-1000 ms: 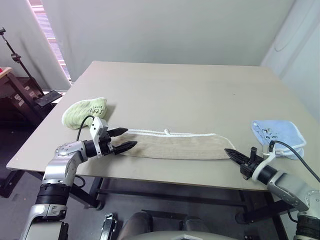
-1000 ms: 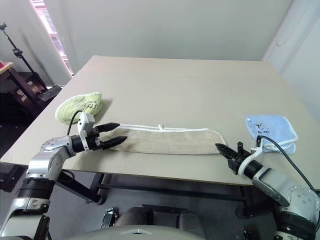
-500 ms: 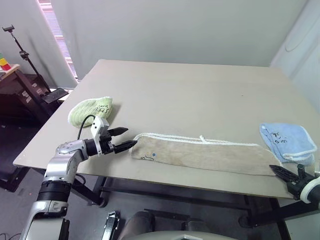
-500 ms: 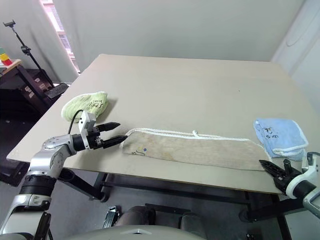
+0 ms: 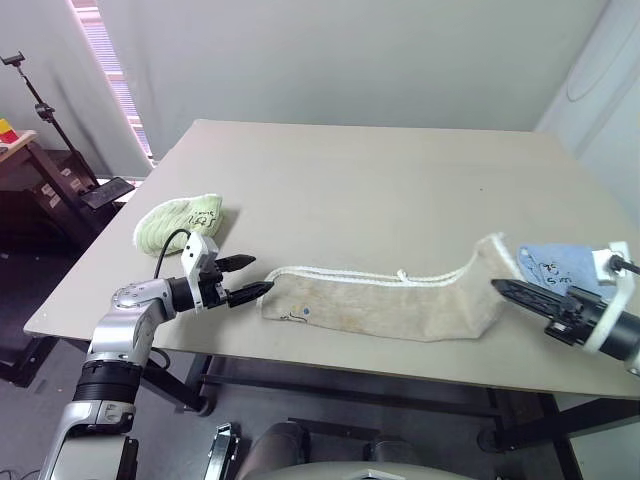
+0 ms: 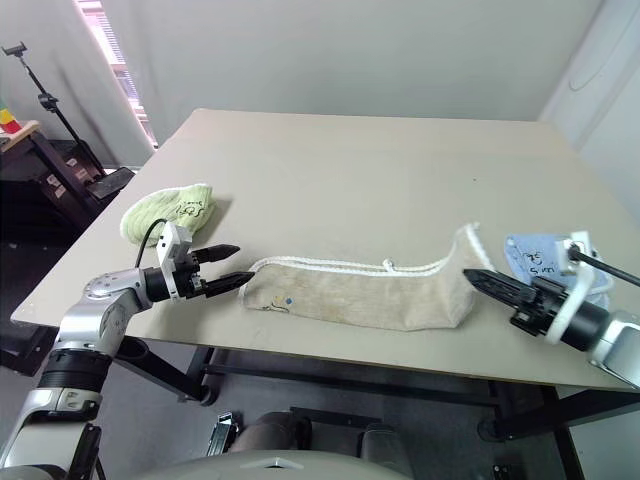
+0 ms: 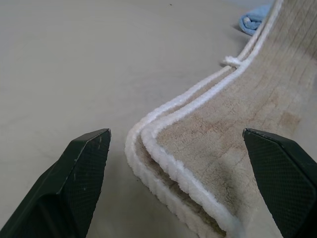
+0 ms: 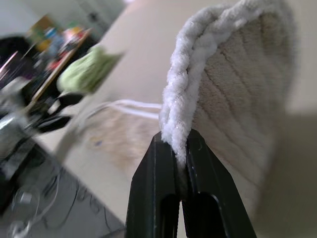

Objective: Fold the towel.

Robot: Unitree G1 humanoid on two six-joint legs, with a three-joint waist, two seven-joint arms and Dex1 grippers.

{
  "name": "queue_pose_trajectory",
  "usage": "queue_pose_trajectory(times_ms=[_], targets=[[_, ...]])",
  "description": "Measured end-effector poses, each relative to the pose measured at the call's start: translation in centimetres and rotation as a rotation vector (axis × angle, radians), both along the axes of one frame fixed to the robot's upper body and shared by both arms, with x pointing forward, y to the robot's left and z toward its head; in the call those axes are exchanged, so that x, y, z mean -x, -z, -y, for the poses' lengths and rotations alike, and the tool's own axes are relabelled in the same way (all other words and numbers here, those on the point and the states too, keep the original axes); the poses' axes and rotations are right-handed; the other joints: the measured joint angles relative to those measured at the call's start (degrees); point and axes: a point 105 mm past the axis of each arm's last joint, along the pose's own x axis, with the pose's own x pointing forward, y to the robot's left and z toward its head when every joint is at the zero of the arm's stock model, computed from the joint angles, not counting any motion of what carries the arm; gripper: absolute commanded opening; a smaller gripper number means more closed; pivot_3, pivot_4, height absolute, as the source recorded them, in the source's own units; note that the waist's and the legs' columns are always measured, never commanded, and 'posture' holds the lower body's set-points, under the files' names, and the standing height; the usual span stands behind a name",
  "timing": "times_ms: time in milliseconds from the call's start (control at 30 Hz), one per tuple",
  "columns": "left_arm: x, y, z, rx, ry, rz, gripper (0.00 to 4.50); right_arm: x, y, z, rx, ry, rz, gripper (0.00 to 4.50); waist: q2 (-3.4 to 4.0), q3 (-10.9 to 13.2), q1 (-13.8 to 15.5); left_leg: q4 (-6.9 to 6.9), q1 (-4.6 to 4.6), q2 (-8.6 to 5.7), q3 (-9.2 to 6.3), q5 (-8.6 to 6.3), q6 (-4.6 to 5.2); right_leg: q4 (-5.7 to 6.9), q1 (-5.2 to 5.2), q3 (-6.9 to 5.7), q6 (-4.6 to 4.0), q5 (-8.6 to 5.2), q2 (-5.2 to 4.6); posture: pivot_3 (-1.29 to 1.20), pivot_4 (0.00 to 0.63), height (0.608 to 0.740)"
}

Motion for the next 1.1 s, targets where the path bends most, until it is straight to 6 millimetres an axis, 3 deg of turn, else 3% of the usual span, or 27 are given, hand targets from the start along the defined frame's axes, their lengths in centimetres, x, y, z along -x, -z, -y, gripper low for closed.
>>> queue_pose_trajectory(times_ms=[133, 267, 500, 733, 833, 1067, 1100], targets=[[0.0, 0.0, 0.1, 0.001, -0.001, 0.003, 4.5, -0.6, 1.5, -3.8, 0.004, -0.139, -0.033, 0.02, -0.04, 0.01, 0.2, -0.03, -0.05, -0.02, 0.08, -0.02, 0.06, -0.01, -0.13, 0.0, 0.01, 0.01, -0.06, 0.0, 0.0, 0.74], [0.0, 0.0, 0.2, 0.002, -0.003, 0.006, 4.5, -1.2, 3.0, -5.8, 0.038, -0.206, -0.064, 0.02, -0.06, 0.02, 0.3, -0.04, -0.11, -0.04, 0.14, 0.0, 0.18, -0.03, -0.19, 0.0, 0.03, 0.02, -0.1, 0.0, 0.0, 0.74], [0.3, 0.5, 0.0, -0.002, -0.013, -0.002, 4.5, -1.5, 6.8, -7.4, 0.179, -0.273, -0.118, 0.02, -0.07, 0.01, 0.14, -0.02, -0.06, -0.04, 0.19, -0.06, 0.09, 0.02, -0.19, 0.03, 0.11, 0.07, -0.1, 0.0, 0.0, 0.74], [0.8, 0.6, 0.0, -0.015, -0.013, 0.008, 4.5, -2.4, 8.0, -7.8, 0.249, -0.281, -0.111, 0.02, -0.09, 0.0, 0.31, 0.0, -0.05, -0.05, 0.19, -0.06, 0.09, 0.04, -0.19, 0.03, 0.14, 0.08, -0.09, 0.0, 0.0, 0.74], [1.0, 0.9, -0.1, -0.02, -0.016, 0.002, 4.5, -2.1, 8.1, -8.1, 0.241, -0.315, -0.112, 0.79, -0.09, 0.0, 0.28, -0.01, -0.05, -0.05, 0.19, -0.06, 0.09, 0.05, -0.2, 0.03, 0.15, 0.09, -0.09, 0.0, 0.0, 0.74], [0.9, 0.8, -0.2, -0.019, -0.024, 0.003, 4.5, -1.9, 7.8, -8.5, 0.215, -0.341, -0.1, 3.23, -0.1, 0.0, 0.25, 0.01, -0.03, -0.05, 0.19, -0.06, 0.09, 0.07, -0.19, 0.04, 0.21, 0.12, -0.08, 0.0, 0.0, 0.74], [0.9, 0.7, -0.2, -0.015, -0.026, 0.003, 4.5, -1.7, 7.5, -8.5, 0.195, -0.345, -0.089, 3.23, -0.1, 0.0, 0.29, 0.01, -0.04, -0.05, 0.2, -0.06, 0.09, 0.06, -0.19, 0.04, 0.21, 0.13, -0.08, 0.0, 0.0, 0.74]])
